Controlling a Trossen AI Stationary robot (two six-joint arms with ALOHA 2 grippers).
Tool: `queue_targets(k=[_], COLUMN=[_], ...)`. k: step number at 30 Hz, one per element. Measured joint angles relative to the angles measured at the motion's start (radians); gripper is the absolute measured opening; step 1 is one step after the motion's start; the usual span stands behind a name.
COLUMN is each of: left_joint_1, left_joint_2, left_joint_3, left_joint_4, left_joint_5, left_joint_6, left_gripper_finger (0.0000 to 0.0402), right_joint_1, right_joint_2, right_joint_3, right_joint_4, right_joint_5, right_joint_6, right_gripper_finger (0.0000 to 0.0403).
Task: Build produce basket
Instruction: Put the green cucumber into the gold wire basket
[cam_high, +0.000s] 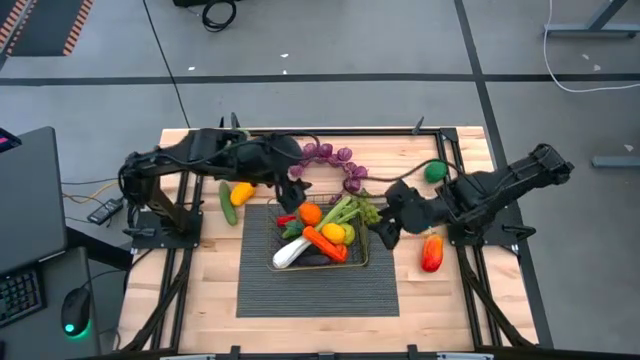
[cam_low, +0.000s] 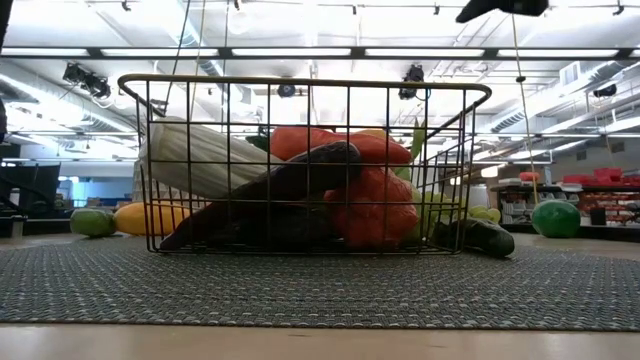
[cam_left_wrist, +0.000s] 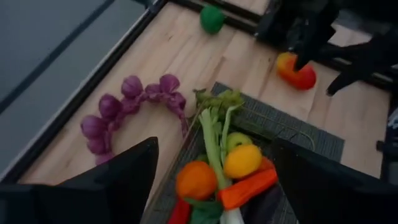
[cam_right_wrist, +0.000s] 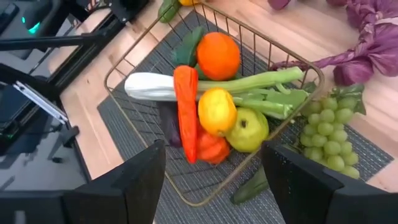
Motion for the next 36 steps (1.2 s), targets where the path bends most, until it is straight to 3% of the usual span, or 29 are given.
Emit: queue_targets(k=[4,6,12,16,22,26,31,36], left_joint_1=[0.016,0.023,0.010,0.027,0.026,0.027,0.060,0.096], left_joint_2=[-0.041,-0.084,-0.323,-0.505,-0.732,-0.776,-0.759,-0.725], left_joint_3=[-0.006,-0.075,-0.480,-0.683,-0.962,-1.058,-1.120,-1.145], left_joint_4=[-0.056,-0.051,0.196,0.331,0.324,0.303,0.174,0.059], left_joint_5=[-0.008,-0.005,0.020,0.010,-0.005,-0.011,-0.016,0.000], left_joint_6=[0.049,0.056,-0.038,-0.138,-0.368,-0.564,-0.749,-0.855], left_gripper_finger=[0.0304,0.0298,0.0288,0.0288,0.0288,0.0288,0.0288,0.0288], right_joint_1=[-0.065,-0.089,-0.132,-0.164,-0.204,-0.232,-0.315,-0.431], right_joint_2=[0.001,0.001,0.001,0.001,0.001,0.001,0.001,0.001], right_joint_3=[0.000,0.000,0.000,0.000,0.000,0.000,0.000,0.000], right_joint_4=[0.039,0.062,0.104,0.109,0.124,0.126,0.167,0.270], right_joint_5=[-0.040,-0.045,-0.052,-0.058,-0.136,-0.137,-0.138,-0.246], right_joint_6=[-0.012,-0.017,-0.040,-0.044,-0.030,-0.060,-0.214,-0.293], right_gripper_finger=[0.0268,0.0268,0.0268,0.0268,0.0268,0.0268,0.0268,0.0268])
